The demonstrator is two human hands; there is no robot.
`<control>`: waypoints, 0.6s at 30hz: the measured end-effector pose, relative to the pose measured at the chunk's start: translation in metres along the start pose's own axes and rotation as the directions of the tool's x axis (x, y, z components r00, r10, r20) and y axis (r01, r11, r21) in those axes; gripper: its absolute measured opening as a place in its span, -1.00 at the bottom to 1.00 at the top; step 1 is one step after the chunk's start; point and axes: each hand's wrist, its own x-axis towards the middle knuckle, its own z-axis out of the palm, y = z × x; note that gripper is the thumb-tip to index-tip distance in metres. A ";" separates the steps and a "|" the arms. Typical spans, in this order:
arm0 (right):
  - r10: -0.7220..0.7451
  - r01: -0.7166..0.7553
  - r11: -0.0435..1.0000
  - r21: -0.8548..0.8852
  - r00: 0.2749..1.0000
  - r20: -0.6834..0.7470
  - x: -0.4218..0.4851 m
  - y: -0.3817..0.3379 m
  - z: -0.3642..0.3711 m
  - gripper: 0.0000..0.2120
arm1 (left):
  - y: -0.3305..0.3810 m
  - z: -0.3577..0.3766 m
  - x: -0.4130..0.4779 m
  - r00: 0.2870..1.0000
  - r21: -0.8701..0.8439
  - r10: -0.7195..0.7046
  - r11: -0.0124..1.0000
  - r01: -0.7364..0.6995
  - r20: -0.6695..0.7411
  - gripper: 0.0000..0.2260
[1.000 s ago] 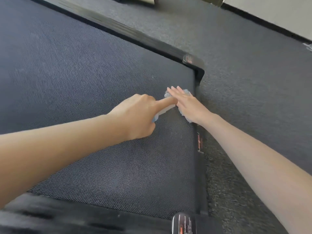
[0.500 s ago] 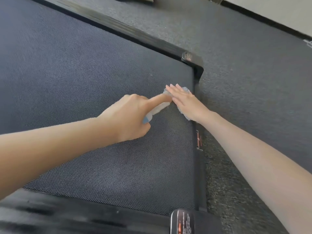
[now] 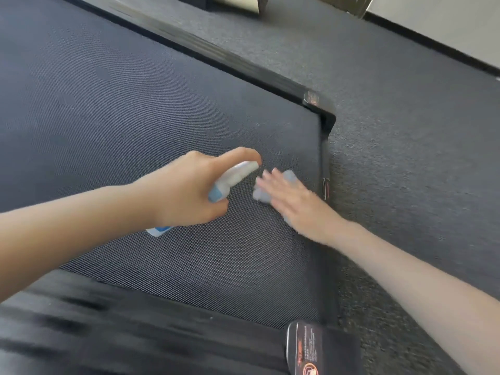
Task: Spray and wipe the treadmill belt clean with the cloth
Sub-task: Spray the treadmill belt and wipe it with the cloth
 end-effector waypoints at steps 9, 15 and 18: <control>-0.291 0.300 0.937 -0.180 0.954 0.077 -0.048 -0.034 0.023 -0.56 | -0.026 -0.018 -0.018 0.986 -0.058 -0.110 0.993 0.103 -0.124 -0.41; 0.094 -0.103 0.991 -0.086 0.991 -0.099 0.013 0.048 -0.002 -0.55 | -0.027 -0.018 -0.020 0.987 -0.105 -0.145 0.985 0.137 -0.071 -0.42; 0.254 -0.256 0.967 -0.004 0.960 -0.121 0.035 0.066 -0.009 -0.57 | -0.025 -0.018 -0.019 0.989 -0.109 -0.137 0.985 0.131 -0.055 -0.41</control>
